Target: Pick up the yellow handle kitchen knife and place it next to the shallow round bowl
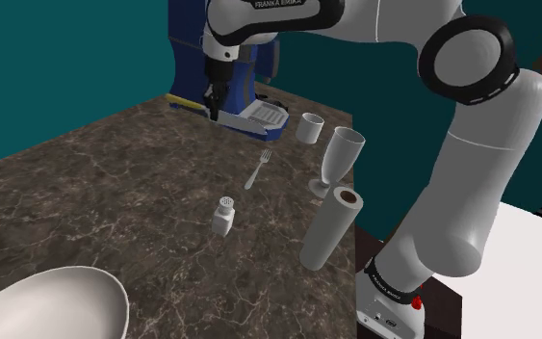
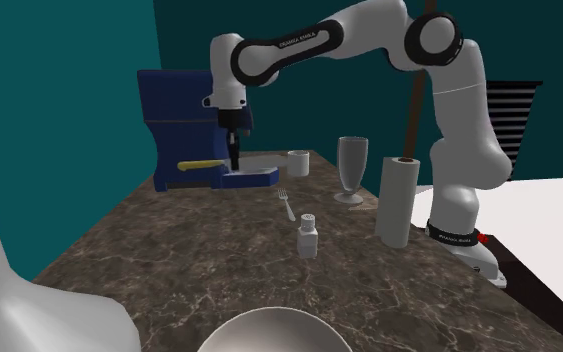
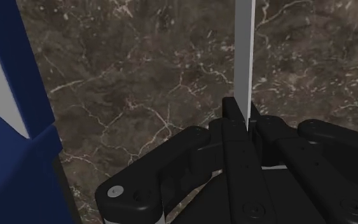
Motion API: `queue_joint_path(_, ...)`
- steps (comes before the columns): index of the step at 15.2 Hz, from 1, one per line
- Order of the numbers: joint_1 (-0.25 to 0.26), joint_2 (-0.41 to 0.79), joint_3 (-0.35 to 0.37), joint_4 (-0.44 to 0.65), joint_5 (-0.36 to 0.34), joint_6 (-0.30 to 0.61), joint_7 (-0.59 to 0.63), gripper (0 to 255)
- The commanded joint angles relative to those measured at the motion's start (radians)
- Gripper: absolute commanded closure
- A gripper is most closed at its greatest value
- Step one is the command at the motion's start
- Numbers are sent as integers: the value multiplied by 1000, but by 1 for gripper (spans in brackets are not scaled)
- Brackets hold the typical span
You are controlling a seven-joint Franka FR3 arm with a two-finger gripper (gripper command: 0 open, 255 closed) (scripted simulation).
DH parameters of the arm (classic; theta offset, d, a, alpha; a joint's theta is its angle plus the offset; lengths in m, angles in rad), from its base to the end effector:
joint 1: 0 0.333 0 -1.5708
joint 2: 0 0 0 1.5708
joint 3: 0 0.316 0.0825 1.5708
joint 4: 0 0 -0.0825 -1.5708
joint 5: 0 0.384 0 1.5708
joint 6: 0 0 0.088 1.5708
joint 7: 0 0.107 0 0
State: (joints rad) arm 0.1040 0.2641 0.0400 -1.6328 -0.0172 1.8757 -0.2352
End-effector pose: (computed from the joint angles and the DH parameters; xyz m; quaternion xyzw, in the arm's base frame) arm 0.6319 0.0881 0.4629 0.9816 0.1904 -0.0106 0.0025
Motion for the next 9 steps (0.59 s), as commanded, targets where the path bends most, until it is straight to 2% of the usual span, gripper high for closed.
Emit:
queue_joint_path(1,17,-58,10,-83,0,25,28,255)
queue_joint_path(9,91,-256,74,-340,13,83,164,255)
